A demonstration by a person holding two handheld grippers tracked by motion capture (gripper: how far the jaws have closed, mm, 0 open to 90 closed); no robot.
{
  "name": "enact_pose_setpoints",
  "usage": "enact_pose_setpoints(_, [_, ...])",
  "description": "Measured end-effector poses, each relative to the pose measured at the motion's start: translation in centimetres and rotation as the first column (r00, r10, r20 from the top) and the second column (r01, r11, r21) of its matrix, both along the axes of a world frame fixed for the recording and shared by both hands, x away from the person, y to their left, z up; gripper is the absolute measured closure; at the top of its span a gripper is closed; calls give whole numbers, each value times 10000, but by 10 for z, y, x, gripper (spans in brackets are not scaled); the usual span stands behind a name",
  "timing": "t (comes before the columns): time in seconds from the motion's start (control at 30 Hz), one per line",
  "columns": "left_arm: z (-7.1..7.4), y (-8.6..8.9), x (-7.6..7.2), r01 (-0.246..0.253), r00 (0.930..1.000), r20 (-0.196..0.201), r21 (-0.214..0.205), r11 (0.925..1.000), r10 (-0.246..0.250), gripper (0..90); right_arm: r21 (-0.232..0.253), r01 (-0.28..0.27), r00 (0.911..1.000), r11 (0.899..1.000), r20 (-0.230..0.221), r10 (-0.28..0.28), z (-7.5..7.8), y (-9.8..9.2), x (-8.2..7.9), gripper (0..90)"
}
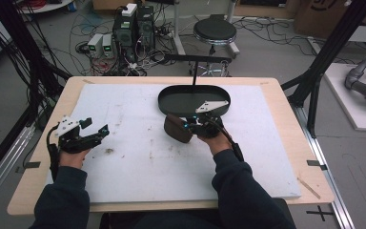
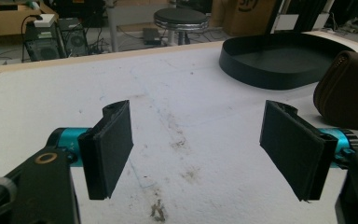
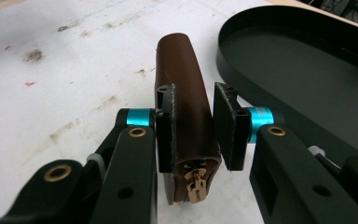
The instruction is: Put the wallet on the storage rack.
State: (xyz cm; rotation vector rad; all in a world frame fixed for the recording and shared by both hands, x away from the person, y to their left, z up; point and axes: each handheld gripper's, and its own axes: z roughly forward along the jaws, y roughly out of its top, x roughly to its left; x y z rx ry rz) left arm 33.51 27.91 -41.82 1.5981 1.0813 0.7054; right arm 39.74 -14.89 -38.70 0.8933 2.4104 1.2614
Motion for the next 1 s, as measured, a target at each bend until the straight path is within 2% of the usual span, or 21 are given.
enact_pose_setpoints(0.7, [0, 0, 0, -14, 10000, 28, -34, 10000, 14, 252, 127, -313, 9995, 9994, 71, 312, 1, 1, -4, 639])
enact_pose_setpoints(0.87, [0, 0, -1, -23, 10000, 35, -5, 10000, 23, 252, 201, -346, 9994, 9992, 108, 343, 2, 1, -4, 595])
enact_pose_setpoints(1.0, [0, 1, 0, -25, 10000, 35, 10, 10000, 25, 252, 356, -426, 9990, 9985, 118, 423, 2, 0, -4, 496])
